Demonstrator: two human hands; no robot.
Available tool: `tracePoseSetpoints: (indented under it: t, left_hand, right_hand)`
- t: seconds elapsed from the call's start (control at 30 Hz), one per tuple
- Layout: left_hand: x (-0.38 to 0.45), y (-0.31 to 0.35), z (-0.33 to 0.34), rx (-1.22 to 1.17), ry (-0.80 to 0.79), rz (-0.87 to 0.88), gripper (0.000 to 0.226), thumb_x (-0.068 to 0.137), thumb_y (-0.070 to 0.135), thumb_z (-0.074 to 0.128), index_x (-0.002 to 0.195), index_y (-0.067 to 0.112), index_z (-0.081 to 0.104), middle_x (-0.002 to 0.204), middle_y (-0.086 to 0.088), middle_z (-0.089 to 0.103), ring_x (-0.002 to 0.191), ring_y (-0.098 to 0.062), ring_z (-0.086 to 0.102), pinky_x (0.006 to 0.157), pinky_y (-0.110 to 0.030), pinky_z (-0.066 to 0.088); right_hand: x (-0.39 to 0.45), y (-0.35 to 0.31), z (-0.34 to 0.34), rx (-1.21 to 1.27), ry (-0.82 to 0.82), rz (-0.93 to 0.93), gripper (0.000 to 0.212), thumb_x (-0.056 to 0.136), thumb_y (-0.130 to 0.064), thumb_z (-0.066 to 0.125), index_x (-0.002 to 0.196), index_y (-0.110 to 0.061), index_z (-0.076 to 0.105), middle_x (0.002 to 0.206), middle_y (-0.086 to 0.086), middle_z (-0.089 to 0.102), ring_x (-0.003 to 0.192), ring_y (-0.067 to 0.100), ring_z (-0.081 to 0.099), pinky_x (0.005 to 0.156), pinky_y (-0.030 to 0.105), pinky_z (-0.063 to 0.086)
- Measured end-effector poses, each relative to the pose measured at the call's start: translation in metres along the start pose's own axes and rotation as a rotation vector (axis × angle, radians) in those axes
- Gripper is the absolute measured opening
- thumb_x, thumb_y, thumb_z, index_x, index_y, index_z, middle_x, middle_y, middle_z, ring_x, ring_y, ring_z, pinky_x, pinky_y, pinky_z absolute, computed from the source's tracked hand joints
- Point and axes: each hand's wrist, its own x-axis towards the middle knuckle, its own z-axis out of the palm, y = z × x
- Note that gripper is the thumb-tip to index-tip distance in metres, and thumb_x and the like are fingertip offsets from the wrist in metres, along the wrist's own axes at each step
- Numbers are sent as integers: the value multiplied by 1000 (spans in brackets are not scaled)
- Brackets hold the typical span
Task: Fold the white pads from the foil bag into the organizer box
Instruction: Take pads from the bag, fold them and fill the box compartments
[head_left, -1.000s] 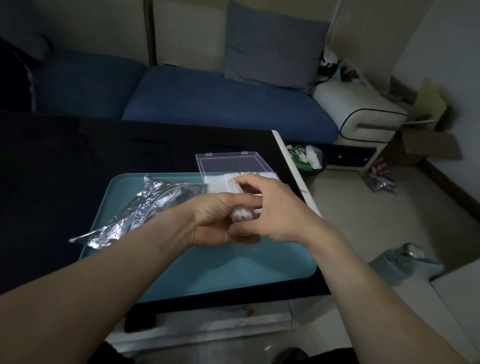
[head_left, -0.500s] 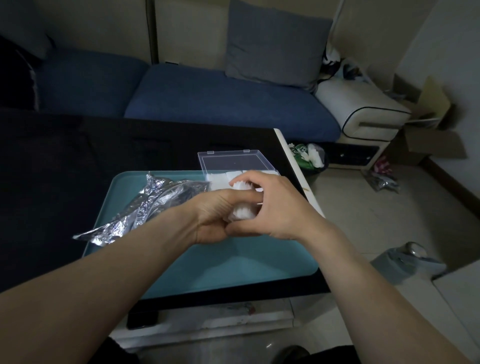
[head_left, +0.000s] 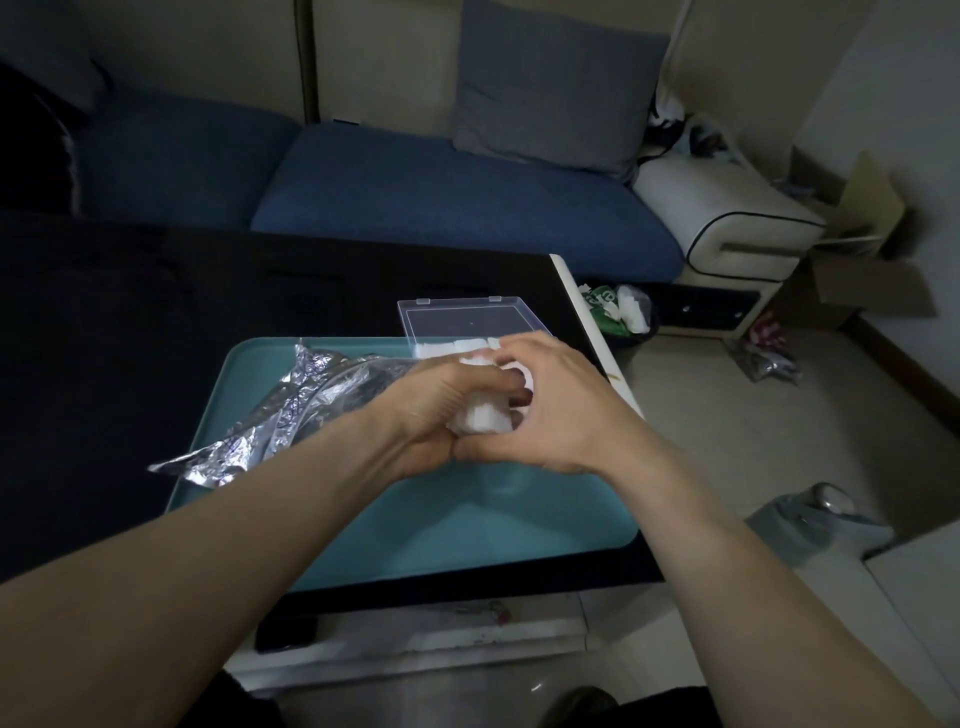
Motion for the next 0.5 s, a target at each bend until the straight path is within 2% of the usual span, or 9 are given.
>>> tracePoseSetpoints:
  t: [0.07,0.17,0.2,0.27,0.33,0.4,0.43,0.5]
  left_hand:
    - [-2,0,0,-6,-19,-8,38,84,-2,63,121,-7,57,104,-24,62,83,-27,69,66,-33,57]
    - [-3,0,0,83,-27,-82,18,87,-4,56,105,-2,60,85,-18,63,71,-22,67,60,-29,57]
    - [-2,-1,-1,101,-16,-86,15,86,-5,56,100,-2,59,80,-17,61,65,-21,65,56,-27,56]
    - [-1,-2,-2,130,0,-85,13,84,-7,57,97,-4,57,73,-15,56,57,-18,58,51,-25,51]
    - [1,-6,-5,247,39,-63,22,78,-9,62,99,-12,58,76,-21,62,62,-23,61,52,-26,49]
    - [0,-11,-6,405,40,-56,51,60,-5,68,108,-19,57,90,-32,63,73,-32,59,53,-28,45]
    - [0,-12,-6,461,28,-77,62,54,-2,67,112,-20,55,92,-34,59,70,-32,55,50,-26,41]
    - [0,-14,-5,532,-19,-108,62,57,-5,61,117,-17,53,94,-34,58,60,-27,55,43,-22,38]
  right_hand:
    - [0,0,0,34,-39,-26,92,46,-62,90,127,-32,58,123,-15,56,108,9,58,91,38,54]
    - [-1,-2,4,80,-45,-74,72,52,-40,97,116,-27,65,101,-10,67,93,10,63,83,35,55]
    - [-2,-2,5,98,-50,-73,74,53,-39,97,118,-28,64,101,-10,68,93,10,63,83,34,55]
    - [-4,0,2,149,-145,-26,92,54,-41,97,135,-30,55,114,-13,64,104,6,62,92,28,53]
    - [-5,6,-3,316,-289,17,94,61,-33,96,143,-27,49,123,-12,62,113,6,61,101,27,51]
    - [-5,14,-5,484,-343,26,79,66,-19,92,136,-21,56,115,-9,67,112,9,63,102,31,51]
    - [-4,19,-5,541,-354,41,73,64,-14,88,131,-20,59,110,-8,68,109,9,64,99,30,52]
    - [-4,28,-4,622,-374,58,59,62,-5,77,118,-19,64,103,-3,69,103,10,63,88,29,53]
